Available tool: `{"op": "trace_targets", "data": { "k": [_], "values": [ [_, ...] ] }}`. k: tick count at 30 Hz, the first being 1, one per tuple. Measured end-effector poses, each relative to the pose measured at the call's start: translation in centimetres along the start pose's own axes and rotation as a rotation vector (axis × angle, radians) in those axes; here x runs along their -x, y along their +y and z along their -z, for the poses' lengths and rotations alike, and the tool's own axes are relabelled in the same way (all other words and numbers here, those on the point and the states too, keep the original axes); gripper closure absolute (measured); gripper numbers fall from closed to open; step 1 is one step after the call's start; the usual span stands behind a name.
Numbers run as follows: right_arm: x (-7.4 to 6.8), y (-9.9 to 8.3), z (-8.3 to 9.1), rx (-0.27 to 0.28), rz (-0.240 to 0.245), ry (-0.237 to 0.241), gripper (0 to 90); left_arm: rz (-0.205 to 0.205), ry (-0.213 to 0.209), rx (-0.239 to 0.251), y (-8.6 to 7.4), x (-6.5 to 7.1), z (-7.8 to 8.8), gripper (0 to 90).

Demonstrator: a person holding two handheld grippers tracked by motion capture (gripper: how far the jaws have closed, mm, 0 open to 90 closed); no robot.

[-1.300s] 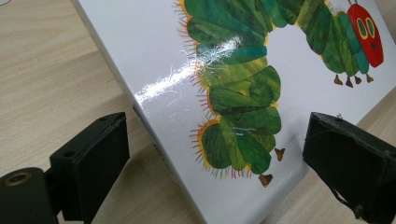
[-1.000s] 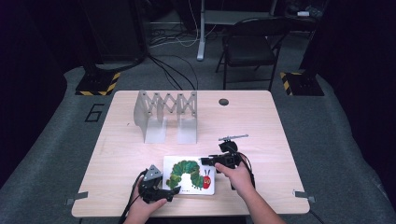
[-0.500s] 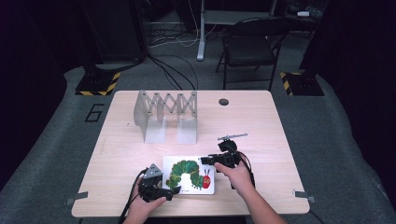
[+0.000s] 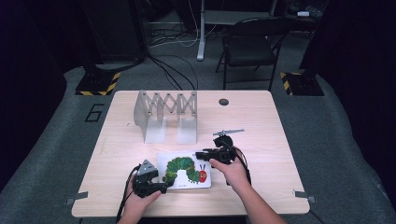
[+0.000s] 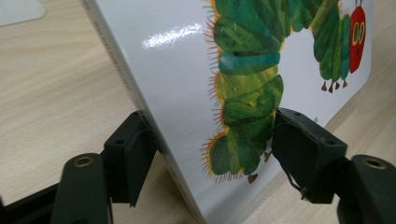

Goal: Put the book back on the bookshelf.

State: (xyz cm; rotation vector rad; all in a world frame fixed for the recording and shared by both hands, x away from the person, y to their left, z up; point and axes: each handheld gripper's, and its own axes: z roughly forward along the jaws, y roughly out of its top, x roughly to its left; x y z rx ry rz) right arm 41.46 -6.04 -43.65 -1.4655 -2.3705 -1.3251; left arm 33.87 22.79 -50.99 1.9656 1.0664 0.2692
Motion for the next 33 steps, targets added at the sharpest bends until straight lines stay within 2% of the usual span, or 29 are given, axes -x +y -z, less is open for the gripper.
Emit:
{"op": "trace_targets", "data": {
  "k": [1,2,4,13,20,25,28,29,32,33],
  "values": [
    [-0.2,0.1,0.0,0.005,0.01,0.002,56.5,0.013,0.004,0.007,0.0,0.0,0.1,33.6],
    [-0.3,0.2,0.1,0.009,0.023,-0.002,56.3,-0.002,0.013,0.009,0.1,-0.1,0.2,35.0],
    [-0.6,0.3,0.1,0.022,0.046,-0.002,55.6,-0.007,0.024,0.019,0.1,-0.2,0.3,37.7],
    [-1.1,0.5,0.4,0.04,0.053,0.021,50.4,-0.032,0.063,0.042,0.3,-0.2,0.9,45.2],
    [-1.2,0.4,0.5,0.032,0.048,0.041,45.4,-0.056,0.088,0.054,0.3,0.0,1.1,49.6],
    [-1.1,0.3,0.8,0.036,0.051,0.042,41.0,-0.105,0.089,0.046,0.1,0.6,1.3,53.8],
    [-0.6,0.1,1.1,0.042,0.051,0.057,39.9,-0.116,0.081,0.05,0.0,1.1,1.3,56.1],
    [-0.5,0.0,1.2,0.046,0.051,0.064,39.8,-0.138,0.088,0.053,0.0,1.1,1.2,56.5],
    [-0.2,-0.3,1.5,0.052,0.051,0.072,39.1,-0.154,0.086,0.049,-0.2,1.6,1.3,57.9],
    [-0.1,-0.4,1.6,0.054,0.053,0.073,38.9,-0.172,0.089,0.045,-0.2,1.8,1.3,58.2]
  ]
}}
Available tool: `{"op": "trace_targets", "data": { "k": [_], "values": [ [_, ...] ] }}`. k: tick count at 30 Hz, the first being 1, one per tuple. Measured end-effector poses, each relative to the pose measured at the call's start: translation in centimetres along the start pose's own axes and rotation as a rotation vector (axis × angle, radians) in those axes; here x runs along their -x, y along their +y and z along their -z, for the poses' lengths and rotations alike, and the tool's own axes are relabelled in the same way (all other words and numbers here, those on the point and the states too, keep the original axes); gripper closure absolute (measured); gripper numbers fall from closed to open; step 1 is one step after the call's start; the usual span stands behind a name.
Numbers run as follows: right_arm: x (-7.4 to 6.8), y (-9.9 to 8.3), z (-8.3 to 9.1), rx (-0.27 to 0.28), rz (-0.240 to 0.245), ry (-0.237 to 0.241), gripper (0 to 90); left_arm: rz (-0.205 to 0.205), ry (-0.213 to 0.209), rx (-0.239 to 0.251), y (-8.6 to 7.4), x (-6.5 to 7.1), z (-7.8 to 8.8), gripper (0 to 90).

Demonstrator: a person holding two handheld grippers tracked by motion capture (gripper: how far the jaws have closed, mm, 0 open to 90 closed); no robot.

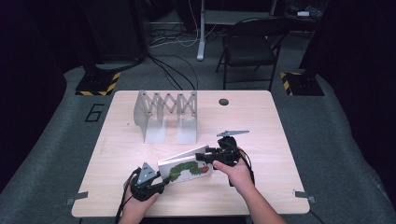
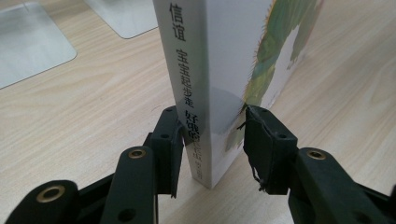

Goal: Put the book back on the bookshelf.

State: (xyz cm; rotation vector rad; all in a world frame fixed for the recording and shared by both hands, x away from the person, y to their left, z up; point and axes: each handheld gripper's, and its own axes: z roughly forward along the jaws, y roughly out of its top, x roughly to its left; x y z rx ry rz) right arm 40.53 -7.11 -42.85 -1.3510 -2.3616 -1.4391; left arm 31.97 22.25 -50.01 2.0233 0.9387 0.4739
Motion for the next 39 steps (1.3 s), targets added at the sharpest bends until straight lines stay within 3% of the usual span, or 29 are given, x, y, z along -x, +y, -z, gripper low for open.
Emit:
{"op": "trace_targets", "data": {
  "k": [5,7,9,17,27,34,39],
  "values": [
    [0.2,-0.4,0.6,0.007,0.003,0.003,38.3,-0.011,-0.016,-0.001,-0.1,0.5,0.2,59.4],
    [0.3,-0.4,0.8,0.018,0.003,0.002,38.3,-0.035,-0.021,-0.015,-0.1,0.5,0.3,58.7],
    [0.4,-0.5,1.1,0.03,-0.003,-0.005,39.4,-0.025,-0.021,-0.004,-0.1,0.7,0.3,58.7],
    [1.1,-0.8,1.5,0.048,-0.021,-0.02,40.1,-0.055,-0.02,0.018,0.4,0.4,1.0,53.7],
    [1.3,-0.9,1.5,0.05,-0.029,-0.026,40.7,0.0,-0.06,0.022,0.6,0.0,0.6,42.6],
    [1.4,-1.1,1.3,0.05,-0.023,-0.024,40.9,-0.011,-0.08,0.021,1.2,0.0,-0.4,38.6],
    [1.4,-1.2,1.3,0.051,-0.033,-0.018,40.9,-0.008,-0.119,0.037,2.1,-0.5,-0.6,38.3]
  ]
}}
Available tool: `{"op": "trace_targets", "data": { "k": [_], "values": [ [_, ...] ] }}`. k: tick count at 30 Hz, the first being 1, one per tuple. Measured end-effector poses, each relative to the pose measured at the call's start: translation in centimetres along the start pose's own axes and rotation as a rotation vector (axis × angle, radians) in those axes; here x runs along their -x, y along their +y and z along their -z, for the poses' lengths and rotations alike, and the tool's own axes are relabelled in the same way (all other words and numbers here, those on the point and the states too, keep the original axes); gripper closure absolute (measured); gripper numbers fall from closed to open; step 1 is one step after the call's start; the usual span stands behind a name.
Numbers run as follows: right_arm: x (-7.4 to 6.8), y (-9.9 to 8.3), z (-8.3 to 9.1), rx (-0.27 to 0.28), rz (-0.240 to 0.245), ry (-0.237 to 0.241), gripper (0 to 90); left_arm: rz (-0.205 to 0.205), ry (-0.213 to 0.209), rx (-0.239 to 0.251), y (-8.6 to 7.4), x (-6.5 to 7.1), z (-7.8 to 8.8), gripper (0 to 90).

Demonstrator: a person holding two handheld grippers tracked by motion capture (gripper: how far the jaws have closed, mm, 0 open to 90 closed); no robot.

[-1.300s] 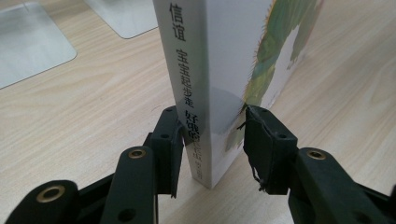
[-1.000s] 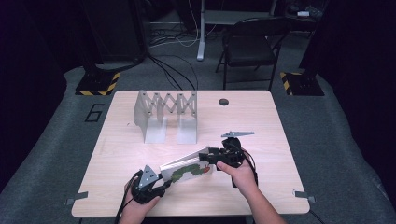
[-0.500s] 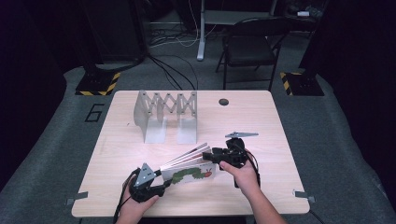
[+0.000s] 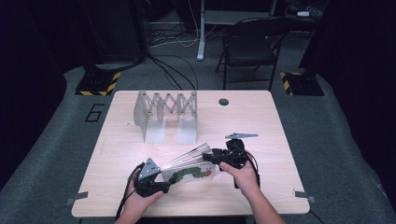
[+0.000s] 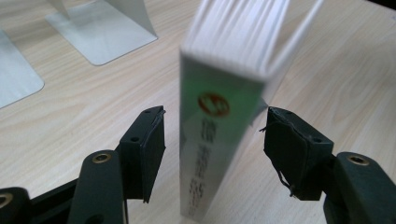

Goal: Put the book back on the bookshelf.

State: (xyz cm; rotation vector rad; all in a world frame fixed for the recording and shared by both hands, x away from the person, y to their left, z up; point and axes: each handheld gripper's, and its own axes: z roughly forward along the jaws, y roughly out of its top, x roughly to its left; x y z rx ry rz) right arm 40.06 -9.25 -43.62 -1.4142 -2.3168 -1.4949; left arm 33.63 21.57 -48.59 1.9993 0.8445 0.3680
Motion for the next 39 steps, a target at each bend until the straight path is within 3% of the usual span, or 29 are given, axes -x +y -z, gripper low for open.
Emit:
{"op": "trace_targets", "data": {
  "k": [5,15,25,32,34,39],
  "values": [
    [0.2,-0.1,0.0,0.007,0.0,0.011,40.8,-0.008,-0.033,0.023,1.1,-0.1,-0.3,38.4],
    [0.7,-0.2,0.1,0.016,-0.01,0.025,40.4,-0.023,-0.086,0.004,2.1,-0.1,-1.1,38.7],
    [0.9,-0.2,0.2,0.019,-0.021,0.025,40.4,-0.034,-0.096,-0.019,2.3,0.1,-1.7,41.5],
    [0.9,-0.2,0.3,0.025,-0.019,0.022,40.5,-0.045,-0.09,-0.031,2.3,0.1,-1.7,43.3],
    [0.9,-0.2,0.3,0.027,-0.023,0.023,40.4,-0.052,-0.07,-0.025,2.3,0.3,-1.7,43.0],
    [1.0,-0.2,0.3,0.033,-0.028,0.023,40.4,-0.049,-0.078,-0.031,2.3,0.3,-1.6,45.1]
  ]
}}
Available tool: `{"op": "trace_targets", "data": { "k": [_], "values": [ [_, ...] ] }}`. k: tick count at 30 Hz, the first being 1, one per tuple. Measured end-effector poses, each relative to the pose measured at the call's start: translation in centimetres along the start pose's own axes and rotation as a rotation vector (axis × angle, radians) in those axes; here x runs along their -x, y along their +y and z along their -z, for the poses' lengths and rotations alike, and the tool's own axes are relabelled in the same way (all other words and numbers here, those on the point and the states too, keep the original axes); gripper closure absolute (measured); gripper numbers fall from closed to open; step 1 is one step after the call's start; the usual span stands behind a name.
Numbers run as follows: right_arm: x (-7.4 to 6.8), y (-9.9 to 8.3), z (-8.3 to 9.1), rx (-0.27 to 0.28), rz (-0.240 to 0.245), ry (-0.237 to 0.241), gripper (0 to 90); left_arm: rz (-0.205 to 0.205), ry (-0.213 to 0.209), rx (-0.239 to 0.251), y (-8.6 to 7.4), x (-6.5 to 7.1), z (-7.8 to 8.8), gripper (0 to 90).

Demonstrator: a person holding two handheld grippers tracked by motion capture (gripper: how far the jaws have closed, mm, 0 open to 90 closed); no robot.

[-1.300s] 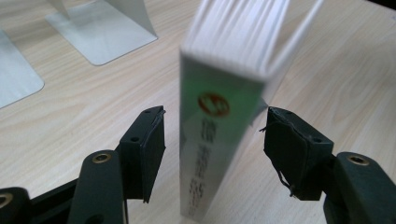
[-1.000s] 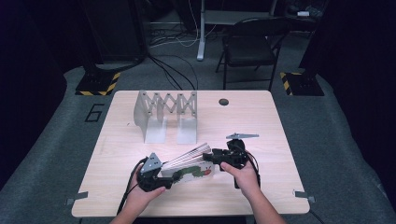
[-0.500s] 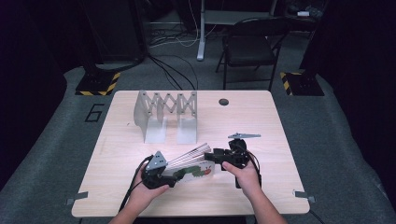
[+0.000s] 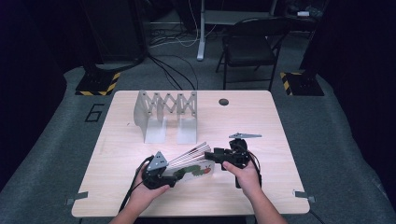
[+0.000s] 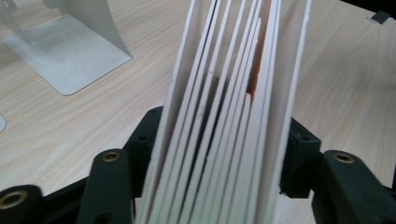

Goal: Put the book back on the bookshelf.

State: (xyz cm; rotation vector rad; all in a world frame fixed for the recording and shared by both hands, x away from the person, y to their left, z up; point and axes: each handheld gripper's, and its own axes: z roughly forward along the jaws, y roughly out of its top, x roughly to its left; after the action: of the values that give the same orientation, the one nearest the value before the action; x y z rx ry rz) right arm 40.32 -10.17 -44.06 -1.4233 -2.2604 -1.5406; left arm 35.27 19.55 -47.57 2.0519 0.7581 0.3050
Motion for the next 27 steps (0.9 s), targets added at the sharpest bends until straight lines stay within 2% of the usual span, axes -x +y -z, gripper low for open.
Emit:
{"op": "trace_targets", "data": {
  "k": [6,8,14,16,18,22,27],
  "values": [
    [0.1,0.0,0.0,-0.001,-0.004,0.006,40.4,0.017,0.002,0.003,-0.2,0.6,0.2,50.6],
    [0.1,0.0,-0.1,0.001,-0.008,0.01,40.5,-0.001,0.008,0.007,-0.3,0.7,0.3,52.8],
    [0.2,0.1,0.0,0.013,-0.005,-0.001,40.5,-0.007,0.004,0.011,-0.3,1.3,0.3,59.9],
    [0.3,0.1,0.2,0.021,-0.015,-0.001,40.4,-0.026,0.011,0.009,-0.3,1.5,0.3,62.5],
    [0.6,0.2,0.4,0.036,-0.013,0.001,40.3,-0.015,0.009,0.019,-0.4,1.8,0.2,65.1],
    [0.9,0.2,0.8,0.051,-0.035,-0.007,40.2,-0.023,0.016,0.021,-0.4,1.9,0.2,67.2],
    [1.1,0.1,0.9,0.058,-0.036,-0.011,40.0,-0.028,0.01,0.013,-0.3,2.4,0.0,70.5]
  ]
}}
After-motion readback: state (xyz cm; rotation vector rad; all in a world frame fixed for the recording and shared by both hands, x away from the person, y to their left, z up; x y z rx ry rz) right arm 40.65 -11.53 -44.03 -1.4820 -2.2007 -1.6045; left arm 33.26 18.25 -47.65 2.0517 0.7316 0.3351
